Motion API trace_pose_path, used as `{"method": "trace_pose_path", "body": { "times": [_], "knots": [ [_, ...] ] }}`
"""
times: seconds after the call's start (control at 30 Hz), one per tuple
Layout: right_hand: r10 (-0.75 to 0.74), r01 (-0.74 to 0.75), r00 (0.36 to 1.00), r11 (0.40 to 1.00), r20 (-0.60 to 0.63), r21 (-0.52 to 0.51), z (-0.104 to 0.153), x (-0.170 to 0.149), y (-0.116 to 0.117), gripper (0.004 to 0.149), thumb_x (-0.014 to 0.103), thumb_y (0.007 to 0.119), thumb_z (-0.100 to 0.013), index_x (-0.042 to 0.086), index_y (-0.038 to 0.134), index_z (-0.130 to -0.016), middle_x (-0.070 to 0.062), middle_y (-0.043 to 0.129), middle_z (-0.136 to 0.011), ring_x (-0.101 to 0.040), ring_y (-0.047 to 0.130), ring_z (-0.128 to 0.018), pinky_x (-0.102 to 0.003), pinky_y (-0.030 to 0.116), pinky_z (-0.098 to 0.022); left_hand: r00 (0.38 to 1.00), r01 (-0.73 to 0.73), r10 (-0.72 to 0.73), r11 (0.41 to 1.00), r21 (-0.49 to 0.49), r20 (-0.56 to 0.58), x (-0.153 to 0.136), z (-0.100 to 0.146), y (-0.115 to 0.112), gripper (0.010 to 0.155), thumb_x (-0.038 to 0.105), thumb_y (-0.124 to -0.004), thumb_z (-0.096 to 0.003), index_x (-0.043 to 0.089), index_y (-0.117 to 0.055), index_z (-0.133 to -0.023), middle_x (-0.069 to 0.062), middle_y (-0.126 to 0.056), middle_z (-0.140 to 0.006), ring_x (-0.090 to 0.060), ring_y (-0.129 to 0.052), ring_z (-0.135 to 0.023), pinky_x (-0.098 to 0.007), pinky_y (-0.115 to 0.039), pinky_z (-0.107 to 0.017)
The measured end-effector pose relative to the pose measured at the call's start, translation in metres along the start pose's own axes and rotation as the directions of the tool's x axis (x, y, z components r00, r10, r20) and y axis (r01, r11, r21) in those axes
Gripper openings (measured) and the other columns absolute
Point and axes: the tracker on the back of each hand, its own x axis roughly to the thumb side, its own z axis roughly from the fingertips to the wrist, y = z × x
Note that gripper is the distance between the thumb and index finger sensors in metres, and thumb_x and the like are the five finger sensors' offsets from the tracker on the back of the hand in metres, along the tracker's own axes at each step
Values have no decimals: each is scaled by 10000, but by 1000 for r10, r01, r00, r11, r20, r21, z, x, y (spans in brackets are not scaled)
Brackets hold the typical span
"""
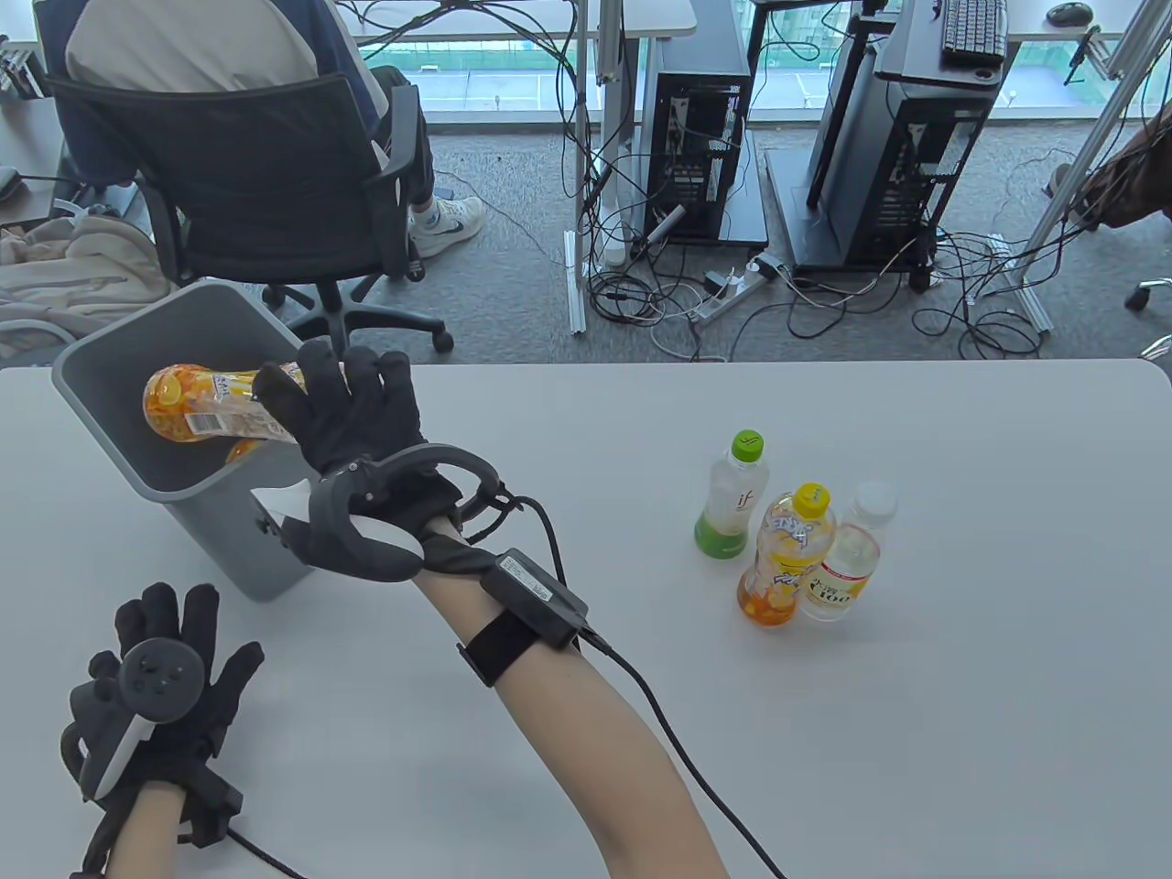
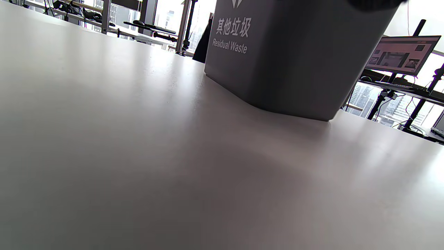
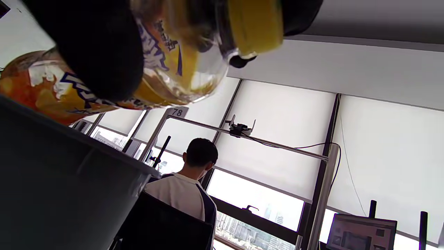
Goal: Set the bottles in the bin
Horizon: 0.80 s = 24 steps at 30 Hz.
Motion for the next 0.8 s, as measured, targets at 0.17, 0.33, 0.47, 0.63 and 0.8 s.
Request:
{"method": "trace_pose_path", "body": {
  "times": [0.17, 0.33, 0.47, 0.63, 0.8],
  "knots": [
    [145, -144, 989, 989, 37, -38, -7, 18, 4, 888, 447, 883, -437, 473, 293, -1100, 48, 361, -1232, -295, 560, -1077, -555, 395, -853, 1000, 3, -3, 1000, 1, 3, 0, 0, -1, 833, 721, -563, -471, 399, -241, -1168, 26, -75, -1282, -300, -64, -1221, -667, -159, -844],
    [173, -167, 981, 982, 81, -83, -7, 28, 7, 930, 449, 843, -461, 471, 158, -1089, 75, 225, -1242, -214, 432, -1146, -503, 296, -876, 1000, 3, -3, 1000, 2, 5, 0, -1, -1, 833, 721, -564, -471, 397, -243, -1168, 25, -76, -1282, -300, -64, -1221, -666, -159, -844],
    [137, -125, 988, 982, 75, -140, -2, 27, 3, 939, 470, 799, -469, 416, 100, -1093, 54, 145, -1231, -237, 287, -1163, -496, 225, -865, 1000, -1, 1, 1000, 3, 5, 0, -1, -2, 835, 722, -564, -470, 398, -241, -1168, 26, -76, -1282, -299, -62, -1221, -666, -158, -844],
    [124, -116, 992, 976, 32, -185, 0, 13, -12, 874, 511, 746, -472, 369, 164, -1107, 33, 205, -1228, -257, 351, -1144, -505, 281, -860, 1000, -3, 3, 1000, 3, 3, 0, -1, -1, 835, 722, -566, -469, 398, -243, -1168, 26, -77, -1282, -300, -64, -1221, -668, -162, -844],
    [118, -113, 992, 988, 43, -105, 4, -19, -16, 827, 533, 741, -464, 366, 267, -1120, 31, 311, -1230, -265, 427, -1130, -523, 354, -859, 1000, -5, 5, 1000, 3, 2, -1, -1, -2, 835, 723, -564, -470, 397, -243, -1169, 27, -76, -1282, -299, -65, -1221, -669, -164, -844]
  ]
}}
